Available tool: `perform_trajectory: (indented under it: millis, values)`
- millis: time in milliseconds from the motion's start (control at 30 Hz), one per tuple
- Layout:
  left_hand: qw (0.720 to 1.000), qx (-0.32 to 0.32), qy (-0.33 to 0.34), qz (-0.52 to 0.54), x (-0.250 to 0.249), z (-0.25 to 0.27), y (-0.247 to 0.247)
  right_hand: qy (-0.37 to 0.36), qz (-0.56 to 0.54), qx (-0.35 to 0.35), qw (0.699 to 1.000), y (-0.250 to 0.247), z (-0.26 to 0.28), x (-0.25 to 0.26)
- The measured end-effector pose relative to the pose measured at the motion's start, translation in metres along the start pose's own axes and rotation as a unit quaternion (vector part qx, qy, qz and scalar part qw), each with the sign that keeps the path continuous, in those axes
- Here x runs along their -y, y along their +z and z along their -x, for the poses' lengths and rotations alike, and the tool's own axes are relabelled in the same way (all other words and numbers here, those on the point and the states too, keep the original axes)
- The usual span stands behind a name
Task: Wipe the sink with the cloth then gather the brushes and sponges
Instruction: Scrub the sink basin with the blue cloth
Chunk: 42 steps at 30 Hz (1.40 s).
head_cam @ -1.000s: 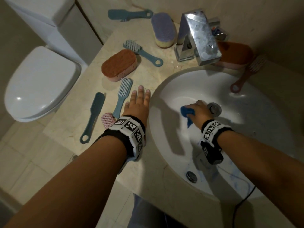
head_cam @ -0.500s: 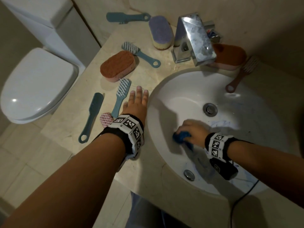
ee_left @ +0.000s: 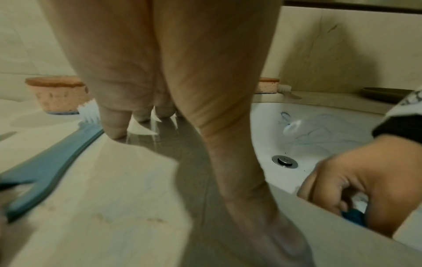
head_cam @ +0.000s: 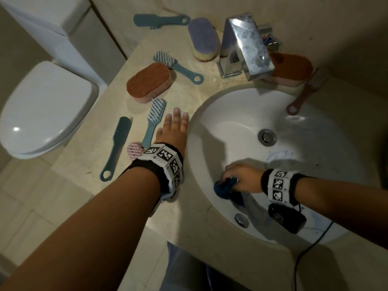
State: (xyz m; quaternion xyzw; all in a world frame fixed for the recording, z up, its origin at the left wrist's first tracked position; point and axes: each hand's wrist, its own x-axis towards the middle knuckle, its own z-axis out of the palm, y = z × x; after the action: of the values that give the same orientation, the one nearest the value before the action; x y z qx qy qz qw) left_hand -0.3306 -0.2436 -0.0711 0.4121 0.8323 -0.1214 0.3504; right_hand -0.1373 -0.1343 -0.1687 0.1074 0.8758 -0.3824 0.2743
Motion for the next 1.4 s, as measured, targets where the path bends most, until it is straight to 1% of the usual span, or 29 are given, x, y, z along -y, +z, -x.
perform_trajectory:
  millis: [33,100,200,267,300,333,367,433,467,533,567,633,667,733,800,867,933,967,1067,1133,1200,1267,1300,1333,1400]
  values:
    - [1.000,0.001,0.000,0.001,0.000,0.000,0.000,0.004,0.002,0.001,1.000,0.002,-0.002,-0.004]
    - [1.000,0.002,0.000,-0.001,0.000,0.000,0.000,0.045,0.018,-0.026,0.998,-0.003,-0.006,-0.020]
    - [1.000,0.001,0.002,-0.007,0.001,-0.001,0.001,0.108,0.017,-0.099,0.989,-0.020,-0.008,-0.051]
    - [1.000,-0.001,0.000,-0.008,0.001,-0.002,0.001,0.184,0.041,-0.169,0.967,-0.036,-0.008,-0.073]
    - [1.000,-0.001,0.000,-0.007,0.001,-0.002,0.002,0.229,0.043,-0.190,0.954,-0.045,-0.008,-0.083]
    - [1.000,-0.004,0.000,-0.006,0.001,-0.003,0.002,0.271,0.038,-0.186,0.944,-0.053,-0.007,-0.092]
    - [1.000,-0.006,-0.001,-0.007,0.001,-0.003,0.002,0.296,0.027,-0.168,0.940,-0.059,-0.007,-0.096]
    - [1.000,-0.009,-0.001,-0.008,0.001,-0.003,0.003,0.292,0.014,-0.155,0.944,-0.062,-0.008,-0.090]
    - [1.000,-0.009,0.000,-0.005,0.001,-0.003,0.003,0.272,0.000,-0.160,0.949,-0.060,-0.008,-0.081]
    - [1.000,-0.015,-0.002,-0.001,0.001,-0.002,0.002,0.202,-0.061,-0.168,0.963,-0.047,-0.004,-0.060]
    - [1.000,-0.018,-0.001,0.000,0.000,-0.001,0.001,0.158,-0.078,-0.157,0.972,-0.041,-0.002,-0.048]
    - [1.000,-0.019,-0.001,0.004,-0.001,0.001,0.000,0.094,-0.040,-0.082,0.991,-0.025,0.005,-0.023]
    - [1.000,-0.018,-0.002,0.003,0.000,0.001,0.001,0.073,-0.036,-0.042,0.996,-0.016,0.007,-0.010]
    - [1.000,-0.016,-0.003,0.001,0.000,0.000,0.001,0.044,-0.068,0.033,0.996,-0.001,0.011,0.012]
    - [1.000,-0.016,-0.003,0.000,0.000,-0.001,0.001,0.042,-0.073,0.069,0.994,0.008,0.012,0.021]
    - [1.000,-0.019,-0.003,0.000,0.000,-0.002,0.002,0.044,-0.028,0.078,0.996,0.010,0.010,0.015]
    - [1.000,-0.019,0.000,0.000,0.000,-0.003,0.002,0.061,0.030,0.054,0.996,0.009,0.008,0.002]
    - [1.000,-0.021,0.002,-0.002,0.000,-0.003,0.002,0.072,0.038,0.022,0.996,0.009,0.006,-0.007]
    - [1.000,-0.019,0.001,-0.009,0.002,-0.004,0.004,0.096,0.031,-0.087,0.991,0.000,-0.002,-0.029]
    - [1.000,-0.010,-0.002,-0.019,0.002,-0.006,0.004,0.121,0.019,-0.139,0.983,-0.015,-0.010,-0.042]
    - [0.999,0.003,-0.004,-0.036,0.003,-0.006,0.004,0.178,-0.007,-0.184,0.967,-0.032,-0.016,-0.058]
    - [0.999,0.013,-0.006,-0.045,0.002,-0.007,0.004,0.255,0.022,-0.241,0.936,-0.045,-0.017,-0.078]
    - [0.999,0.015,-0.007,-0.047,0.001,-0.007,0.004,0.282,0.038,-0.245,0.927,-0.049,-0.016,-0.084]
    - [0.998,0.015,-0.009,-0.052,0.001,-0.008,0.004,0.294,0.042,-0.232,0.926,-0.052,-0.015,-0.089]
    - [0.999,0.009,-0.009,-0.051,0.002,-0.008,0.004,0.289,0.023,-0.198,0.936,-0.055,-0.015,-0.090]
